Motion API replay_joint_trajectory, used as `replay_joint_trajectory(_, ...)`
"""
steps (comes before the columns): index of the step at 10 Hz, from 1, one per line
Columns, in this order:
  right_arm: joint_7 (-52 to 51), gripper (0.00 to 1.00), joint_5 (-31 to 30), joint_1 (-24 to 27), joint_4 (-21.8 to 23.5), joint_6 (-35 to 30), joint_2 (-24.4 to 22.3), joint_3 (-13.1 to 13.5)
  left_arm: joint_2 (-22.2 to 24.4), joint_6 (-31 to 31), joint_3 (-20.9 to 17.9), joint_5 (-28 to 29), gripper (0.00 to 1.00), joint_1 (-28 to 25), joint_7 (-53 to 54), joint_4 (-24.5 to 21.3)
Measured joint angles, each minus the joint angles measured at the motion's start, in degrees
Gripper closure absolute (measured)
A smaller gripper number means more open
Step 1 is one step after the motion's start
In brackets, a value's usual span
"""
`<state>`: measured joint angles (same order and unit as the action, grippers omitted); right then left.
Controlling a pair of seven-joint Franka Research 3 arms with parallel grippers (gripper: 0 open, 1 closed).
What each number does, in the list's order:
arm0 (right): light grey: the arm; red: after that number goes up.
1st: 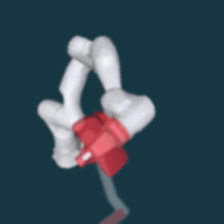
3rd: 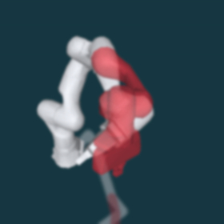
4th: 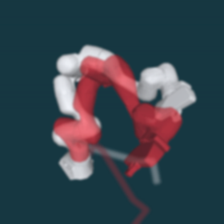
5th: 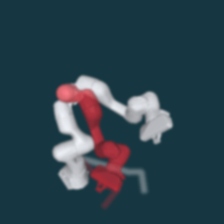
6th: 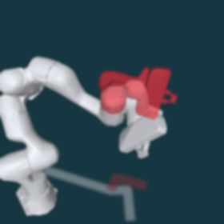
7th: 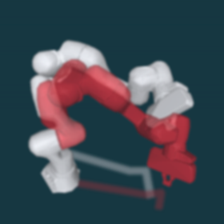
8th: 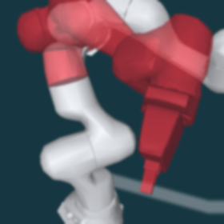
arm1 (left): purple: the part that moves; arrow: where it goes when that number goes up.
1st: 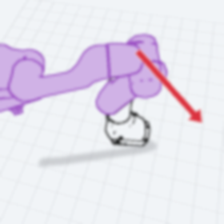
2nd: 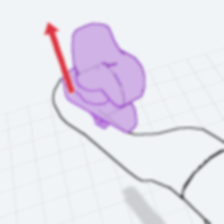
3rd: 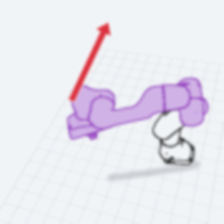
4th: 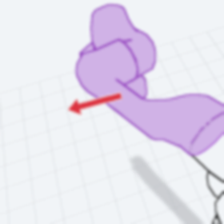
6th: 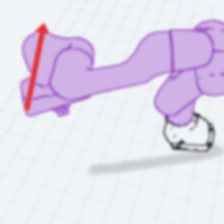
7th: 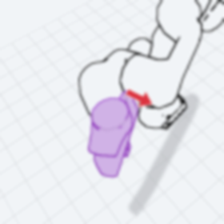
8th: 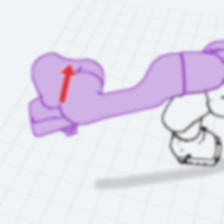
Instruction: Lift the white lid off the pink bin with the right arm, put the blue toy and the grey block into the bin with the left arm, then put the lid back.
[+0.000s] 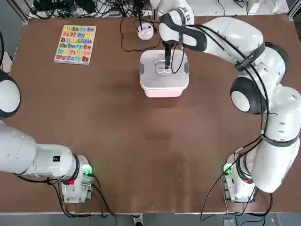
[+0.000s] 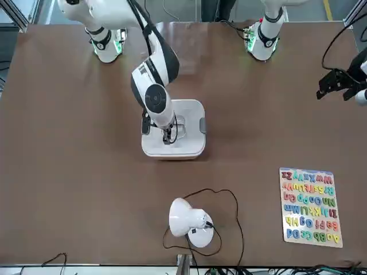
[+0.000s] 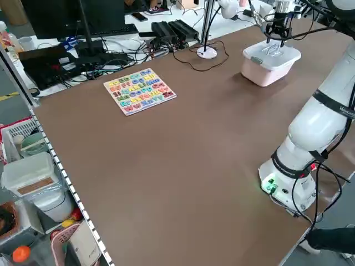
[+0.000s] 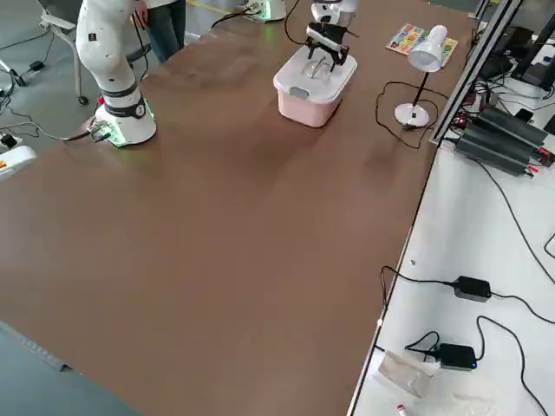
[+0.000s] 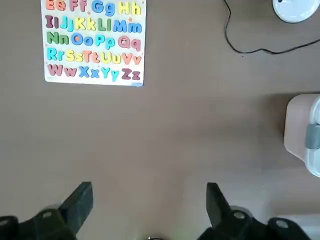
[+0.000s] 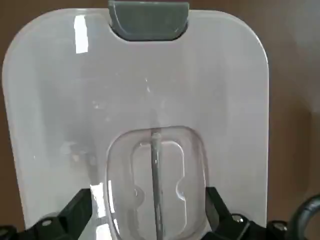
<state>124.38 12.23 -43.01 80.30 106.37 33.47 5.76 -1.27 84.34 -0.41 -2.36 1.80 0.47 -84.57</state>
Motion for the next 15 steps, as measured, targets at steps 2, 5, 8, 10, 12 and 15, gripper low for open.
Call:
replay_joint_trajectory(2, -7.06, 0.0, -0.17, 0.47, -1.47, -3.57, -1.73, 0.48, 0.0, 0.0, -0.03, 0.0, 0.0, -0.06, -0.07, 0.03)
replay_joint_trajectory(5, -26.58, 0.0, -3.38, 1.86, -2.74, -15.13, -7.45, 0.71, 0.0, 0.0, -0.07, 0.0, 0.0, -0.07, -0.17, 0.17)
replay_joint_trajectory(8, -48.46, 0.0, -7.66, 7.69, -2.86, -24.08, -13.03, 1.05, 0.0, 0.0, 0.02, 0.0, 0.0, -0.01, -0.28, 0.27)
replay_joint_trajectory(10, -62.86, 0.0, -9.88, 13.58, -2.89, -27.47, -15.85, 1.27, 0.0, 0.0, 0.04, 0.0, 0.0, 0.04, -0.3, 0.4)
replay_joint_trajectory(12, -79.07, 0.0, -11.35, 20.8, -2.9, -29.31, -18.77, 1.46, 0.0, 0.0, 0.04, 0.0, 0.0, 0.04, -0.32, 0.45)
replay_joint_trajectory(15, -102.94, 0.0, -15.14, 29.49, -2.79, -31.29, -22.41, 1.49, 0.0, 0.0, 0.03, 0.0, 0.0, 0.04, -0.33, 0.46)
